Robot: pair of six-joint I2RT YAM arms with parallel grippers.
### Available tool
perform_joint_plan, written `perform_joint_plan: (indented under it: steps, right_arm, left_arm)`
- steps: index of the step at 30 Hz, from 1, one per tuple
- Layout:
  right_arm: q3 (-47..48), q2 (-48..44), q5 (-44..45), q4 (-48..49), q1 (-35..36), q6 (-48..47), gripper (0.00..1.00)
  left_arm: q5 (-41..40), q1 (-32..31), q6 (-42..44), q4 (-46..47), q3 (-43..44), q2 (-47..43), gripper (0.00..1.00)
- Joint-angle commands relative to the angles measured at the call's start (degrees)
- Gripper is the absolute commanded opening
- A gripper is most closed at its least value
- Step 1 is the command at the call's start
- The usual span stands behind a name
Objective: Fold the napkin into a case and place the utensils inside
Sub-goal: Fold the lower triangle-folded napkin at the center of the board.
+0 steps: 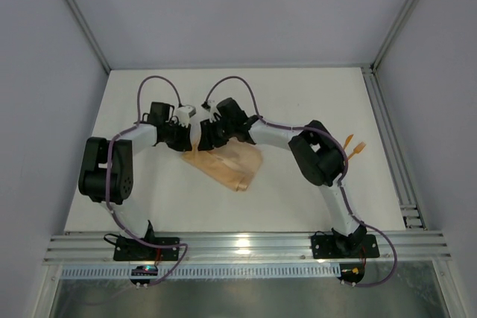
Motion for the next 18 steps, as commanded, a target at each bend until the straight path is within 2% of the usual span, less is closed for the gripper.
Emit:
perform_joint_plan:
  steps: [1,6,7,11,14,18]
  right_arm:
    - [-3.42,-9.15,7.24,-0.69,-0.07,-3.04,0.47]
    - [-11.68,-13.72,8.13,2.03,0.02,-2.52,0.46]
    - [-12.49,-13.73,6.3,2.3,0.11,-2.43,0.44]
    - [-15.3,-12.67,0.14,6.86,0.2,-1.38,0.23]
    - [-16.97,-12.5,-1.19,6.44,0.81,-1.99,0.17]
    - [-20.66,-13.81,-0.14,6.44,0.99,-3.48,0.15]
  left_arm:
    - [-1.78,-0.16,-0.2,1.33,0.64,0.54,0.0]
    - [-1.52,-0.24,-0.46,1.33,0.55,0.45,0.01]
    - [-1.69,-0.24,-0.46,1.42,0.55,0.54,0.02]
    - [-1.96,-0.24,-0.63,1.25,0.72,0.37,0.03]
    - [-2.4,-0.24,-0.81,1.25,0.72,0.02,0.05]
    - [-2.84,-0.24,-1.16,1.25,0.72,0.28,0.06]
